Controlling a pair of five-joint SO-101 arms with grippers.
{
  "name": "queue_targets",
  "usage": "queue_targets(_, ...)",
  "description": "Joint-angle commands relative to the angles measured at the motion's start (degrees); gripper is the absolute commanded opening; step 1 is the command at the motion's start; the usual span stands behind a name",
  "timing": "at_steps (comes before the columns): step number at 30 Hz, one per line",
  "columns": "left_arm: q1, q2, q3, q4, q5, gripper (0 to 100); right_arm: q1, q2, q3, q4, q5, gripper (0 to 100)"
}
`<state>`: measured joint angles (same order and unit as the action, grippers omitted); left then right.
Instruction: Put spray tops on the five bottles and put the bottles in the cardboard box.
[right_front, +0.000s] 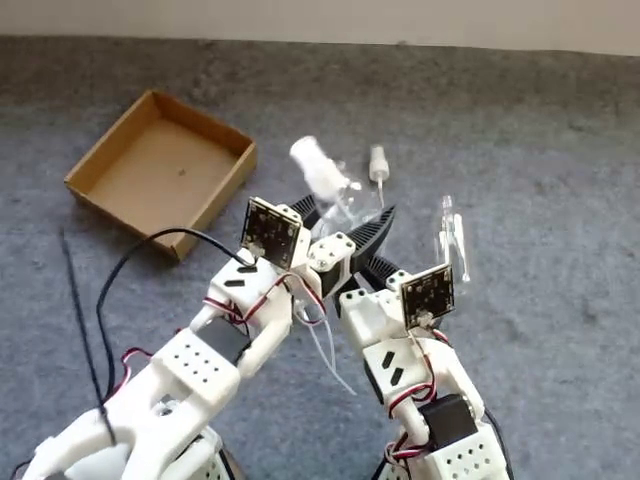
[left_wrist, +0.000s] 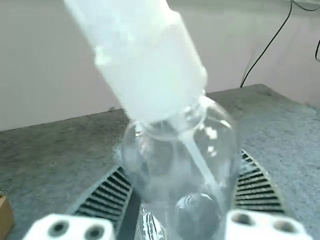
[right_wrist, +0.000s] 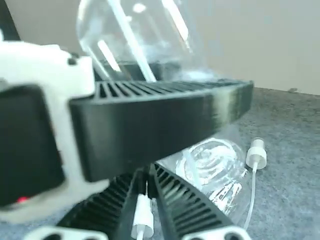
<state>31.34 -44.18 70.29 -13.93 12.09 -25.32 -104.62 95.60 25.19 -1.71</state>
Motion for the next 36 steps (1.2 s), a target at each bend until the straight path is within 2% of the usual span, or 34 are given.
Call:
queue_targets(1,0.8,-8.1,-2.0,6.8,0.4,13,2.6,-0.7,8.4,-2.1,-0.4,1.1)
queue_targets(6,-0.8,-13.4,-2.1,9.0,0.2,13,2.6,-0.7,8.4,-0.7,-0.4,1.1)
queue_targets(15,-16.7,-14.1,-4.2,8.9,-0.3,13,2.6,-0.7,8.4,1.6,-0.3,1.1)
queue_targets(22,-27.6,-13.9,-6.5,9.0,-10.9,13,2.6,-0.7,8.4,1.6,-0.3,1.1)
queue_targets(25,-31.1,-13.3,-6.6,9.0,-13.2,13,2.6,-0.7,8.4,1.7,-0.3,1.1)
queue_targets(29,-36.2,-5.1,-12.6,10.0,-13.5,13,2.6,-0.7,8.4,2.9,-0.3,1.1)
queue_targets(36,-41.3,17.8,-27.6,11.7,-13.6,13,2.6,-0.7,8.4,4.0,-0.3,1.1)
